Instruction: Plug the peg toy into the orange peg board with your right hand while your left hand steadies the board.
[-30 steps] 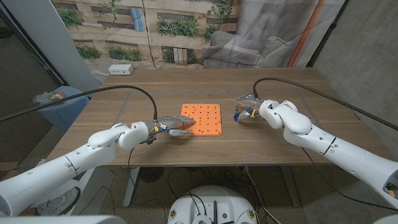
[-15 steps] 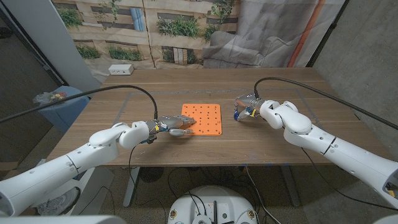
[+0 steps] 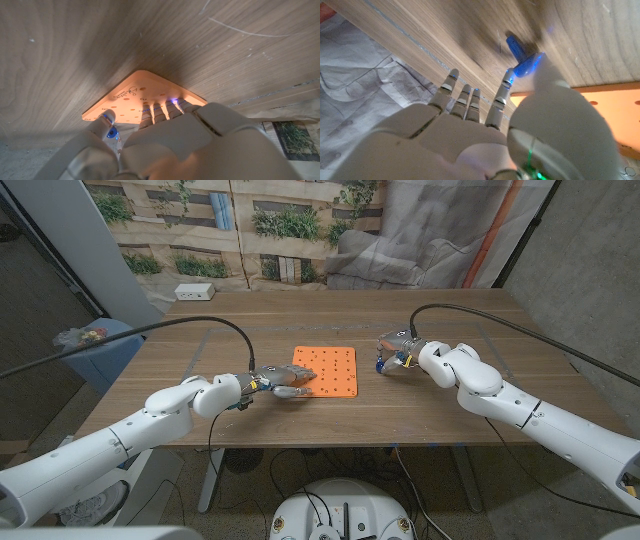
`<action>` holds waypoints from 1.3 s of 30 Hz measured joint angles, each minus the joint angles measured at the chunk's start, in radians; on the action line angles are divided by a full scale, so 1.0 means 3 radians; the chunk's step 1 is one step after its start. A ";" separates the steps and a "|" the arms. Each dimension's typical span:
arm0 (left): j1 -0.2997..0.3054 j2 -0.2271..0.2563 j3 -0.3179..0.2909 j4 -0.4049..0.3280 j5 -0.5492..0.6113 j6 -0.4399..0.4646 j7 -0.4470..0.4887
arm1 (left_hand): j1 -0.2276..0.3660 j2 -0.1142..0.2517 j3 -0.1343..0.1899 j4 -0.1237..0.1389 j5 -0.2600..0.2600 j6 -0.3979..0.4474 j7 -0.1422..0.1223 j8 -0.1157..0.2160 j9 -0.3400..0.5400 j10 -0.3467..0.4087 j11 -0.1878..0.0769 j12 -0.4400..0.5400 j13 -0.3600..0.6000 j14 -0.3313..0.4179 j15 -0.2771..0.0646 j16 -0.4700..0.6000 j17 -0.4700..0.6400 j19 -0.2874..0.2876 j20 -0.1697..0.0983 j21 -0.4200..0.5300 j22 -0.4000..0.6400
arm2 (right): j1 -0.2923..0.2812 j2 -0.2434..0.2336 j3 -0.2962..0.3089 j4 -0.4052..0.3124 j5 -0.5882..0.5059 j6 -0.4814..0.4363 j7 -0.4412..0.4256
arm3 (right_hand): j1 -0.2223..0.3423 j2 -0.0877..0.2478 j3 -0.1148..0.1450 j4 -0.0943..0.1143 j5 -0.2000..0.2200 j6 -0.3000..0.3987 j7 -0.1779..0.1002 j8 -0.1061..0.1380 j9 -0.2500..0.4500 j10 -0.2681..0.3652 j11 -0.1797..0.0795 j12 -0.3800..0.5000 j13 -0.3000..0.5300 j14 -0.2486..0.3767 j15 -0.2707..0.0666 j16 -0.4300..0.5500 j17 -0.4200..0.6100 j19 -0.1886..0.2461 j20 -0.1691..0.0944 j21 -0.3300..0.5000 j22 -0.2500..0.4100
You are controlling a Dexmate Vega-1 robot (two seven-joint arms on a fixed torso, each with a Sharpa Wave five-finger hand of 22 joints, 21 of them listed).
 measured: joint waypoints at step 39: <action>0.0053 0.0027 -0.0001 -0.0065 -0.0012 0.0062 0.0007 | 0.0000 0.0000 0.0023 -0.0023 0.0000 0.0014 0.0008 0.0000 0.0000 0.0000 0.0000 -0.0001 0.0001 0.0000 0.0000 -0.0024 -0.0018 0.0013 -0.0001 0.0010 -0.0002 | -0.0174 -0.0051 0.0169 -0.0124 0.0275 -0.0137 -0.0279 | 0.0081 0.0050 -0.0001 0.0029 -0.0032 0.0298 0.0012 0.0263 0.0048 0.0228 -0.0165 0.0025 -0.0010 0.0107 -0.0131 0.0091 0.0047 0.0129 -0.0058 0.0024 0.0000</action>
